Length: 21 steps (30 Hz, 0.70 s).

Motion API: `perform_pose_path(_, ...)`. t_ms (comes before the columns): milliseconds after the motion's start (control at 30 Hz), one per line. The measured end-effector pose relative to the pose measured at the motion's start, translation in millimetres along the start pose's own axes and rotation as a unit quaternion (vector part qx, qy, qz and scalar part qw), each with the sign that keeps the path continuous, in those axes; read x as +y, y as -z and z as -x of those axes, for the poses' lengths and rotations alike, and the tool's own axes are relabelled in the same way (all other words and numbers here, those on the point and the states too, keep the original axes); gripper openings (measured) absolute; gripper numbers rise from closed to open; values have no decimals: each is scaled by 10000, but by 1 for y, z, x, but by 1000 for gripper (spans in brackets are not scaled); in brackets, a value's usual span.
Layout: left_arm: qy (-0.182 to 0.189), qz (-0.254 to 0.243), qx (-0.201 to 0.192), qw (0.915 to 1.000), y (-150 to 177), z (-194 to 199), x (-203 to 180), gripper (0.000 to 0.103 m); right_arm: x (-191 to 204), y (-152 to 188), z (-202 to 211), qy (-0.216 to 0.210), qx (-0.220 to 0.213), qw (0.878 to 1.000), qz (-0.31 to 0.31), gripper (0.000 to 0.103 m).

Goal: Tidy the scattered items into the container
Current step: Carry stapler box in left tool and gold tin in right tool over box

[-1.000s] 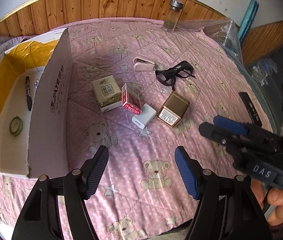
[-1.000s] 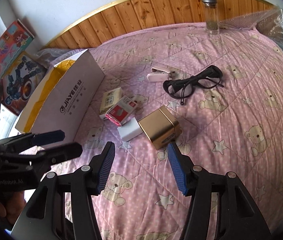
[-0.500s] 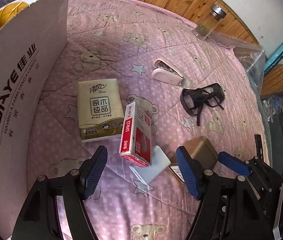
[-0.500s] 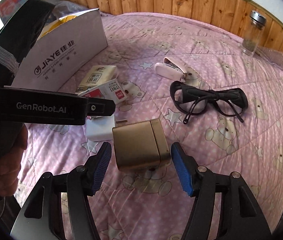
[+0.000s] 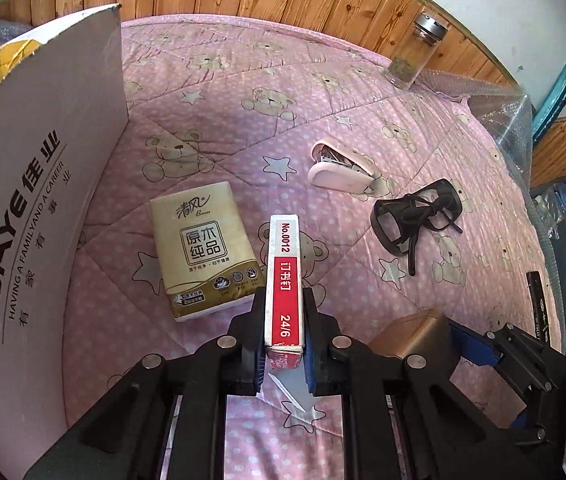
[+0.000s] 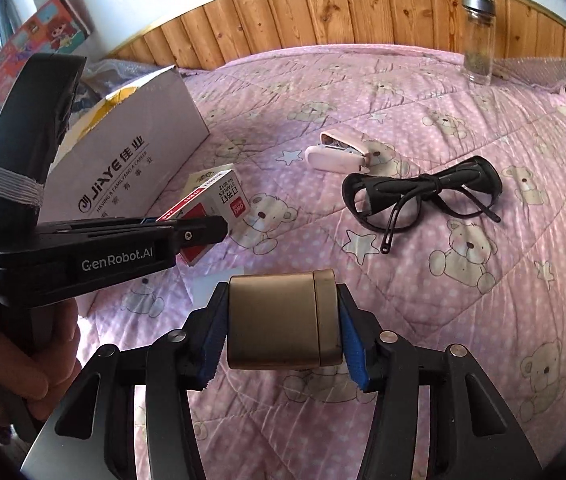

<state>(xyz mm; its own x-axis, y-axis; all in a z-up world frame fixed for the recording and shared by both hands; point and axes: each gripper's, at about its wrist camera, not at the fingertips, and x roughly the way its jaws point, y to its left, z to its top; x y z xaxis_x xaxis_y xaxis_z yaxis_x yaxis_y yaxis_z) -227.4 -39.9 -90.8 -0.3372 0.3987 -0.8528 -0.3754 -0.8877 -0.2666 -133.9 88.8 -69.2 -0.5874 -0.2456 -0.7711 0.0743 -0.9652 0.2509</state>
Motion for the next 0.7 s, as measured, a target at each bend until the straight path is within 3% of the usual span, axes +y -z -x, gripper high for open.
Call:
perform_pose_path(433,280,-240,-188,9991,30,52,-13,15,7,36,41,244,-281,9956,-855,53)
perform_pose_path(700,350,-293,-315,9985,55,85,-16,15,28,50,76,279,-470,9947,-868,53)
